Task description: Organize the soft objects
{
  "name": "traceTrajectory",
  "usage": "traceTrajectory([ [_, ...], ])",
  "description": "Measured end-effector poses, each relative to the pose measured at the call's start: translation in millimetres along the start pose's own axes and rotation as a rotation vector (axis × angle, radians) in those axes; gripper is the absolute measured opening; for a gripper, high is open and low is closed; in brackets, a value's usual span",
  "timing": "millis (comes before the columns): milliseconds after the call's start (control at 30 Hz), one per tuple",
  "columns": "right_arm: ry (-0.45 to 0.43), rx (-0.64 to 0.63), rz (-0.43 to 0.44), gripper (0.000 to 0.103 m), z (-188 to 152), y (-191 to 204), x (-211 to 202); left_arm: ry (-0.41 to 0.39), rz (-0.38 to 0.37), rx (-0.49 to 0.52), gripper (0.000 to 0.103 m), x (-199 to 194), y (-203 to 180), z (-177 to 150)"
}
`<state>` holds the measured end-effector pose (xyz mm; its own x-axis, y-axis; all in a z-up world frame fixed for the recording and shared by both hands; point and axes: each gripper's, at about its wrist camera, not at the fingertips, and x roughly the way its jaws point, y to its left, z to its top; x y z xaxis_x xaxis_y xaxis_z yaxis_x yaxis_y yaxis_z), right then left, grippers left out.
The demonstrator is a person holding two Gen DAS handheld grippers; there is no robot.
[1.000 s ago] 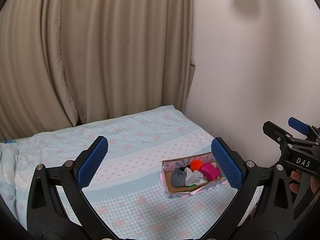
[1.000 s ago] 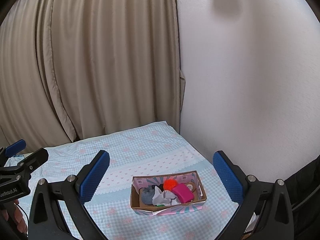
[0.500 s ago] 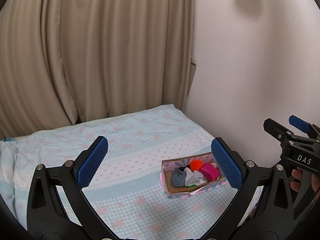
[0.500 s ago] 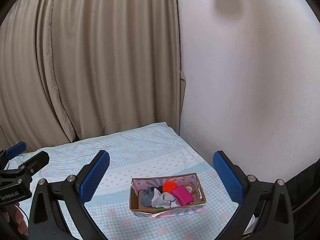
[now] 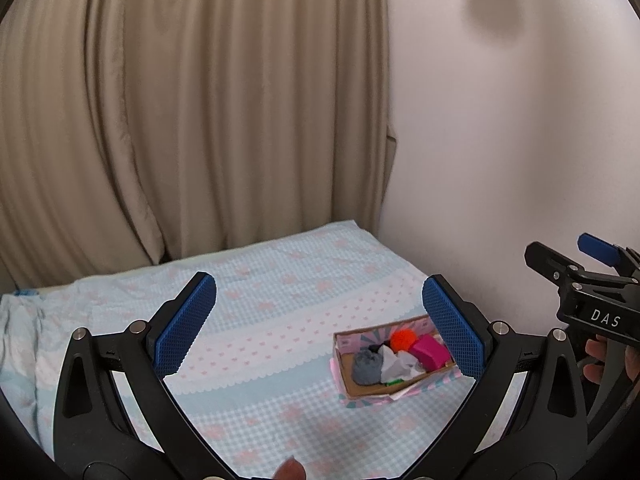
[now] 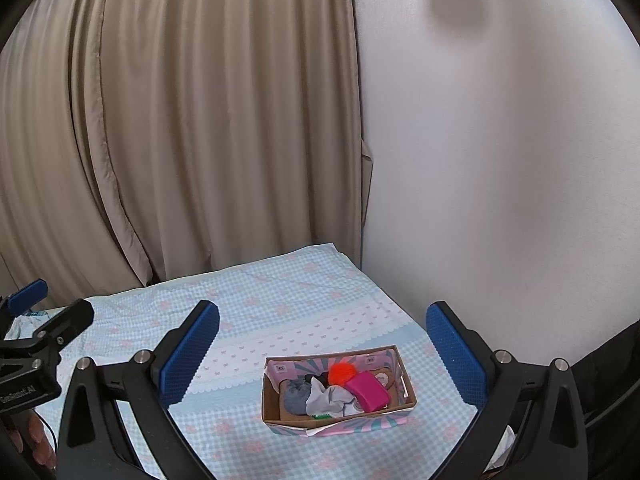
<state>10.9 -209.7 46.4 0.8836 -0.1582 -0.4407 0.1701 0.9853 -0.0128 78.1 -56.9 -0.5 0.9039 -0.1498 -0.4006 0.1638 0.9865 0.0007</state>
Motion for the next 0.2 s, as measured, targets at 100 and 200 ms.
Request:
traceTrajectory([
  [100, 0.009, -0.002, 0.001, 0.103, -1, -1, 3, -0.008, 0.024, -0.001, 0.103, 4, 1, -1],
  [200, 0.034, -0.006, 0.004, 0.103, -3, -1, 12, -0.008, 0.033, -0.008, 0.103, 10, 2, -3],
])
